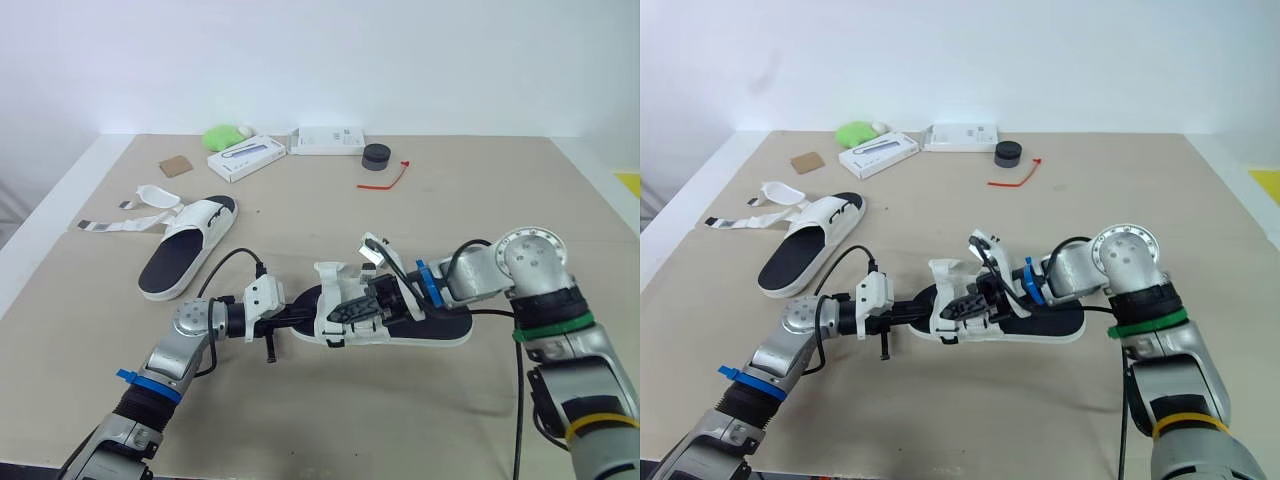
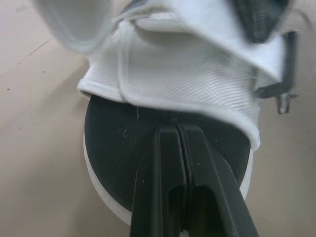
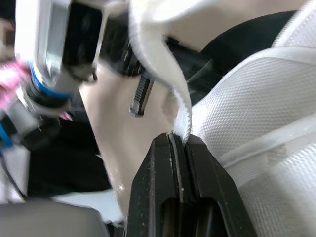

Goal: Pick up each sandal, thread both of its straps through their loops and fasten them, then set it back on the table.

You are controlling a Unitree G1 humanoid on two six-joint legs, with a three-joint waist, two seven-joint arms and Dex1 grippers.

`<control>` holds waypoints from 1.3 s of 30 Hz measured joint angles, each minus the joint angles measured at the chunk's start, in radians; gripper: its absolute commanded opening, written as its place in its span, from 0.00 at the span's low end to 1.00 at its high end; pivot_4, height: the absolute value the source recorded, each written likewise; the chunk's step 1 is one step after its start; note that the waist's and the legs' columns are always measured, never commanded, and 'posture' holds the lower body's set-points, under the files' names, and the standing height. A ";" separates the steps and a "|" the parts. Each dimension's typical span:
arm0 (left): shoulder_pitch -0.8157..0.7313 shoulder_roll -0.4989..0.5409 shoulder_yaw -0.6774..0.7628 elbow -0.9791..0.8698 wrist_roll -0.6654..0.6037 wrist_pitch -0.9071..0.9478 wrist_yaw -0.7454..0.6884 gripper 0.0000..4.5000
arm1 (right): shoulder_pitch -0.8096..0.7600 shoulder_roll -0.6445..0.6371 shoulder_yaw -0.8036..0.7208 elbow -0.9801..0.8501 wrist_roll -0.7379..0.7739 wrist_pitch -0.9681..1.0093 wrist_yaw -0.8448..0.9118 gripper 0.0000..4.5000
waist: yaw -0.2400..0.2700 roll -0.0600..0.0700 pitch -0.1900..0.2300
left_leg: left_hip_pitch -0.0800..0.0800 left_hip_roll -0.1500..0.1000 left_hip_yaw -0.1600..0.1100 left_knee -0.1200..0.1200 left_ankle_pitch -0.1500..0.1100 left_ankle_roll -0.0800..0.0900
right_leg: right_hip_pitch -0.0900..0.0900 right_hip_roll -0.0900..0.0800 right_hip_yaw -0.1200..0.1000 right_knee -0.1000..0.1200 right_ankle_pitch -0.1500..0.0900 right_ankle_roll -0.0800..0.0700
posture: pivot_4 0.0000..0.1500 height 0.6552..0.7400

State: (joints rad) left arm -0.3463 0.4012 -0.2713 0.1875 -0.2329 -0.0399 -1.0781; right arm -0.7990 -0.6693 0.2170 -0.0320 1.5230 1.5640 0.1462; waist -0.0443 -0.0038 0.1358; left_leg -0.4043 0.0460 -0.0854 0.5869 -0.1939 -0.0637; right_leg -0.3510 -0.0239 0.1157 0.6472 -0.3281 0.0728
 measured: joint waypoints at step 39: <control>-0.034 -0.003 -0.007 0.058 -0.001 0.000 -0.025 0.00 | 0.351 -0.170 -0.076 -0.531 -0.471 -0.124 0.457 0.97 | -0.002 -0.010 -0.006 | 0.003 0.000 -0.001 0.001 0.001 -0.009 | 0.002 -0.001 -0.002 0.000 -0.002 -0.004 | 1.00 1.00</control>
State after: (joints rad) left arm -0.3804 0.3979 -0.2786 0.2458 -0.2336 -0.0398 -1.1032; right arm -0.4479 -0.8397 0.1411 -0.5625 1.0519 1.4402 0.6030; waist -0.0459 -0.0135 0.1302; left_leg -0.4013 0.0463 -0.0864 0.5883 -0.1928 -0.0725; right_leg -0.3493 -0.0251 0.1135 0.6468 -0.3300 0.0688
